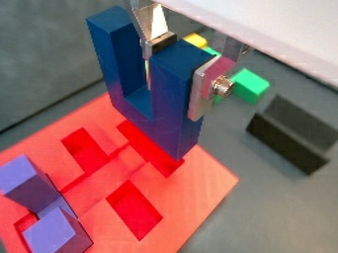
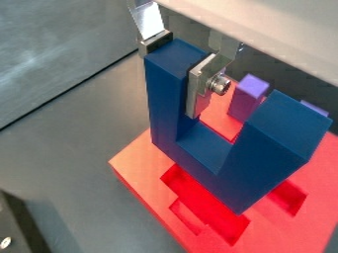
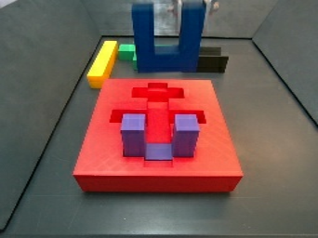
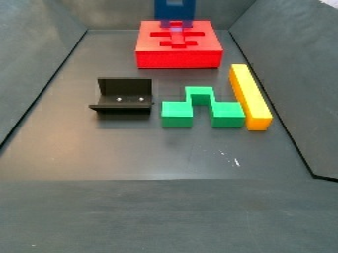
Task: Pick up the blue object. Move up. Move to above the board. Insert the blue object.
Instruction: Insert the blue object.
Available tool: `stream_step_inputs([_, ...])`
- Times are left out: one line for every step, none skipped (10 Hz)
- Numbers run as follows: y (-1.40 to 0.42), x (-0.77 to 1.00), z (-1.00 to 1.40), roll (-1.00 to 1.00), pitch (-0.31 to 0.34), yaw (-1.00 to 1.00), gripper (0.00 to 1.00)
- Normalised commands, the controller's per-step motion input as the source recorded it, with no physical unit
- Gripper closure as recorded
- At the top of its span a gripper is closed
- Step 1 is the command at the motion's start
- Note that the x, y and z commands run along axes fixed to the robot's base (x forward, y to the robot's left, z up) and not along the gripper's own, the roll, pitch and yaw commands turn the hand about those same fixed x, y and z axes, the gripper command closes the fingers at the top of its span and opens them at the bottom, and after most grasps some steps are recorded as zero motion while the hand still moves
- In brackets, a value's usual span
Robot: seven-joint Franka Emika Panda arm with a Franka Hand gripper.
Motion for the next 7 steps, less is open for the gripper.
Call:
stream_step_inputs([0.05,0.09,-0.48,-0.21,-0.184,-0.31,1.0])
stream_step_inputs([0.05,0.18,-0.49,-0.13,-0.137,-0.15,1.0])
stream_step_inputs([0.0,0.17,-0.53,-0.06,-0.084,-0.01,1.0])
stream_step_inputs([0.0,0.07,-0.55,0.0,-0.027,0.0,1.0])
stream_step_inputs([-0.03,0.02,-0.44,0.08,0.0,0.0,1.0])
stream_step_inputs([0.0,0.0,-0.25,0.28,0.111,0.0,1.0])
stream_step_inputs([0.0,-0.09,-0.07,0.32,0.186,0.0,1.0])
